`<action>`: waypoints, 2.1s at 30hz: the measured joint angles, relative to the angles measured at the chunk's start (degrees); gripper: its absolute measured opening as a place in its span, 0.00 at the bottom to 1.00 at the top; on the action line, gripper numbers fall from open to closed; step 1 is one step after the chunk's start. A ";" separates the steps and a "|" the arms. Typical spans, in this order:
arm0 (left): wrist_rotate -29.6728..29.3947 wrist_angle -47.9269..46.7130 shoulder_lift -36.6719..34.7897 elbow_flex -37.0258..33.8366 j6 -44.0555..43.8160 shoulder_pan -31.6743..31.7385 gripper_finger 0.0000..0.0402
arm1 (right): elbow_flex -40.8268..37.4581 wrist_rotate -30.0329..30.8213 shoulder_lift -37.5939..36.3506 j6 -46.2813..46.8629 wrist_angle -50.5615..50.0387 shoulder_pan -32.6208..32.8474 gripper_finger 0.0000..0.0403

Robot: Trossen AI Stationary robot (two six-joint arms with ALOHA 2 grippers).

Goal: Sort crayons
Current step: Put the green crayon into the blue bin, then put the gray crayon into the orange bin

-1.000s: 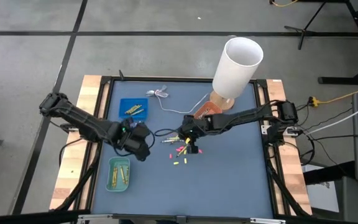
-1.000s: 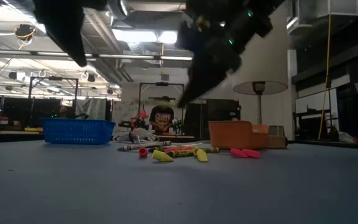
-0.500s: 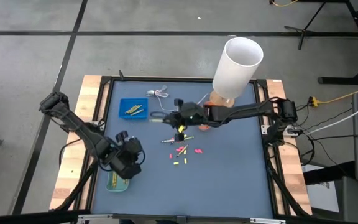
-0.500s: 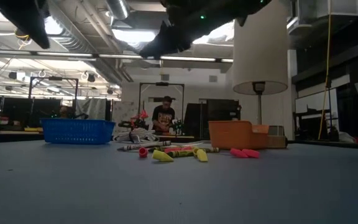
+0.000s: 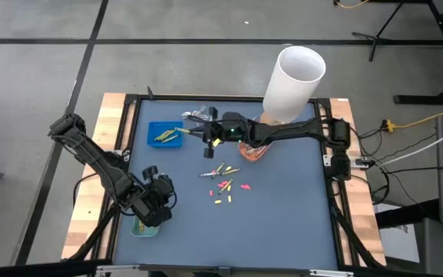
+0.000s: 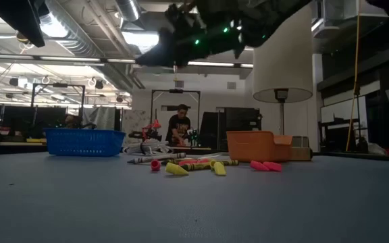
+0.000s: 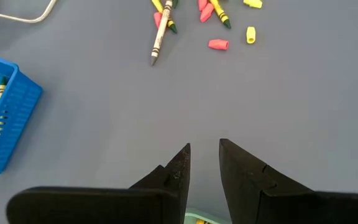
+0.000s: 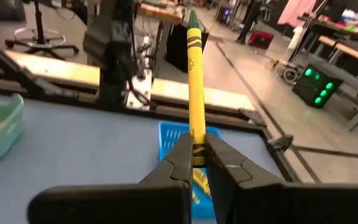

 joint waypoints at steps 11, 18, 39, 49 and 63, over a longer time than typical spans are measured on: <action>-0.12 0.83 0.00 0.00 0.02 0.04 0.17 | 13.48 0.83 14.97 -0.19 0.13 -0.29 0.06; -0.42 1.83 0.00 0.00 0.02 0.04 0.17 | 19.78 5.88 20.90 -1.51 0.16 -0.38 0.06; -0.38 2.07 0.00 0.00 0.04 0.04 0.17 | 20.89 5.84 22.89 -1.76 -2.02 -2.26 0.07; -0.36 2.07 0.00 0.00 0.04 0.04 0.17 | 20.89 5.63 22.89 -1.76 -2.57 -2.27 0.12; -6.39 2.16 0.00 0.00 0.07 0.03 0.17 | 20.87 5.63 22.82 -1.71 -5.23 -2.05 0.41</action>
